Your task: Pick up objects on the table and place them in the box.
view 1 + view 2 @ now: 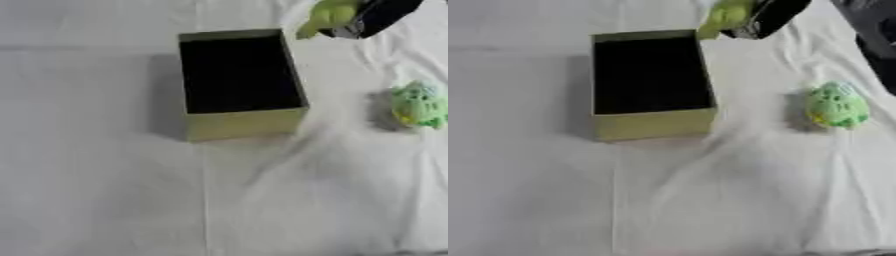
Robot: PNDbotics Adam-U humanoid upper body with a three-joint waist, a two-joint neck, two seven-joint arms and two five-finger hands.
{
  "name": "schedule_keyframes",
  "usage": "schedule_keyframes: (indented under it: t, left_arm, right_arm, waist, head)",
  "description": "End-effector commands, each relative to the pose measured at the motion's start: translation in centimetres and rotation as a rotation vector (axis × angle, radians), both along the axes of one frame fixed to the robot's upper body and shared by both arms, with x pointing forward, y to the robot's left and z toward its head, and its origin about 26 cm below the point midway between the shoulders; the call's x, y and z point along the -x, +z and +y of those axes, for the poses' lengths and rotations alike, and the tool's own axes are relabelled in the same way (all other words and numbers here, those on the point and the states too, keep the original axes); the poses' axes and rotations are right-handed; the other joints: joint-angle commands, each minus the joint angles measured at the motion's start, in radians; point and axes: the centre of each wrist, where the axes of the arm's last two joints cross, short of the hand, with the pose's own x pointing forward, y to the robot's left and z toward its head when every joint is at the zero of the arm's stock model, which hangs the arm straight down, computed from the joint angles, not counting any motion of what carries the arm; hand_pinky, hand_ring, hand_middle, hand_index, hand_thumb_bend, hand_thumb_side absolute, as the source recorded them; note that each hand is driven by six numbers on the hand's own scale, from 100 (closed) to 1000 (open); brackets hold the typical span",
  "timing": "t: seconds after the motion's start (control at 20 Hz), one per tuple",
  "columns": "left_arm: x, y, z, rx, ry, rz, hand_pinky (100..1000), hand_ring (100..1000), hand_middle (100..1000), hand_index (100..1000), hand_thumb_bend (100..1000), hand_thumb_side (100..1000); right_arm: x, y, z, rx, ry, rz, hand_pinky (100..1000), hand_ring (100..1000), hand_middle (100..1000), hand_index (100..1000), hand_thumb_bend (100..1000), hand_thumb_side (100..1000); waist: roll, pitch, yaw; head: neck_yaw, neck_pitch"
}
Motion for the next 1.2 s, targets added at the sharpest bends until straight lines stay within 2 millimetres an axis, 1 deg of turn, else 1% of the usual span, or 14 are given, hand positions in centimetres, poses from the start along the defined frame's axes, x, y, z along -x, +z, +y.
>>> schedule_keyframes:
  t: [0.05,0.3,0.45,0.6,0.9,0.95,1.2]
  left_arm:
    - [0.2,0.7,0.0,-0.016,-0.008,-0.023,546,509,611,729,168,743]
    - [0.2,0.7,-0.1,-0.012,-0.010,-0.023,547,509,611,729,170,742]
    - [0.2,0.7,-0.1,-0.010,-0.010,-0.022,547,509,611,729,170,742]
    - [0.2,0.7,-0.1,-0.008,-0.013,-0.023,547,509,611,729,171,742]
    - [0.2,0.6,-0.2,-0.003,-0.015,-0.021,546,508,611,728,170,742]
    - [0.2,0.6,-0.2,-0.003,-0.015,-0.021,546,508,612,728,170,742]
    - [0.2,0.6,-0.2,-0.001,-0.016,-0.025,547,508,612,728,171,741]
  right_arm:
    - [1.1,1.0,1.6,-0.021,0.020,-0.034,620,473,302,306,274,100]
    - [1.6,0.9,3.8,-0.049,0.033,-0.045,618,473,305,309,259,100]
    - [1.6,0.7,4.9,-0.058,0.041,-0.047,619,473,307,310,258,100]
    - [1.4,0.3,5.9,-0.056,0.050,-0.034,618,475,310,313,233,100]
    - [0.6,-1.3,7.7,-0.038,0.064,0.031,617,477,316,319,193,100]
    - [0.4,-1.7,8.0,-0.032,0.066,0.046,616,478,320,322,175,100]
    - [-0.6,-3.4,8.9,0.005,0.057,0.106,617,482,340,340,167,100]
  waist:
    - [0.001,-0.024,-0.002]
    - [0.000,-0.026,-0.001]
    - [0.000,-0.027,-0.001]
    - [-0.001,-0.027,-0.001]
    - [-0.002,-0.025,0.005]
    - [-0.002,-0.024,0.006]
    - [-0.001,-0.023,0.007]
  head:
    - [-0.002,0.009]
    - [-0.003,0.007]
    - [-0.004,0.006]
    - [-0.006,0.004]
    - [-0.009,0.002]
    - [-0.009,0.001]
    - [-0.010,0.003]
